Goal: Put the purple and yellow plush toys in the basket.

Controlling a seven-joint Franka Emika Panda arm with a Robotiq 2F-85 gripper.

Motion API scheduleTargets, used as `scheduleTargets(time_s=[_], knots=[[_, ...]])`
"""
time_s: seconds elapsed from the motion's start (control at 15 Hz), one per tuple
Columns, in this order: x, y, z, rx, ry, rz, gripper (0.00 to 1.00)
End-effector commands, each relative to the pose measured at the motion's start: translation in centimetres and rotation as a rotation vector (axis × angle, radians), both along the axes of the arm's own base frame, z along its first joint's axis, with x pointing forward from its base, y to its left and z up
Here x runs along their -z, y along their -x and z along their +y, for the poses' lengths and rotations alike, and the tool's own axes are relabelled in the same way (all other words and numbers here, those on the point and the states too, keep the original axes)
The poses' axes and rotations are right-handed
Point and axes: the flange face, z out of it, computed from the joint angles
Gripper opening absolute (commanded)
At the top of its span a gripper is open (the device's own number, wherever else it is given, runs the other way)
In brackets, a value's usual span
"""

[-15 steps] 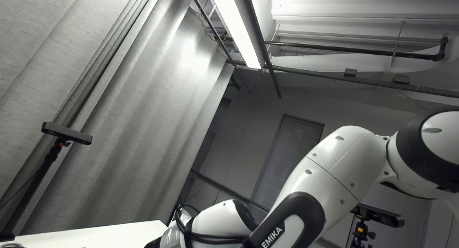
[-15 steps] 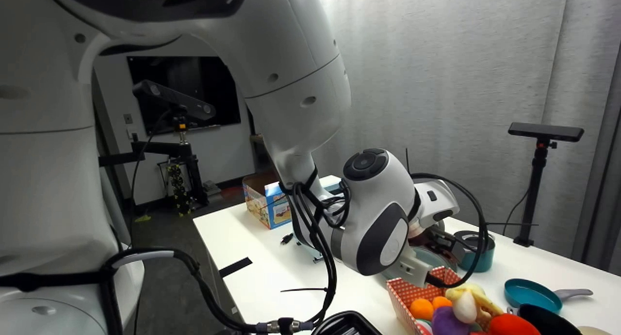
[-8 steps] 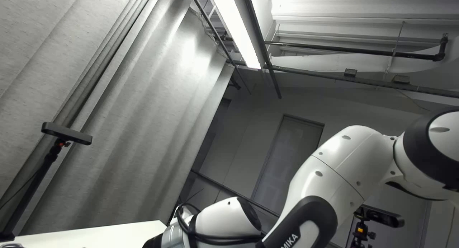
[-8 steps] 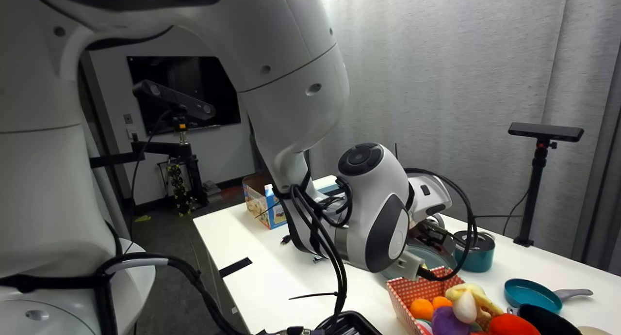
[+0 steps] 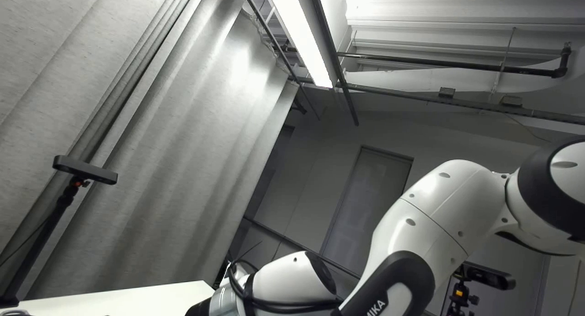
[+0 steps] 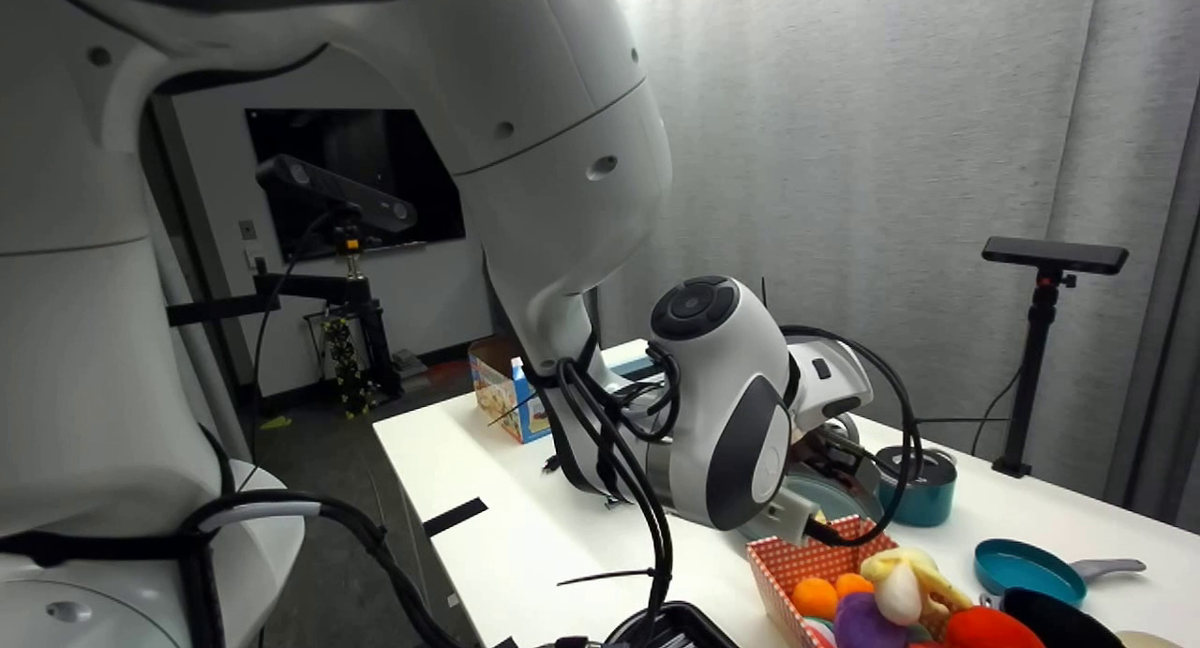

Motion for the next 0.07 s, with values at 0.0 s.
scheduleTargets(time_s=[0.0], knots=[[0.0, 0.0, 0.0, 0.0, 0.0, 0.0, 1.0]])
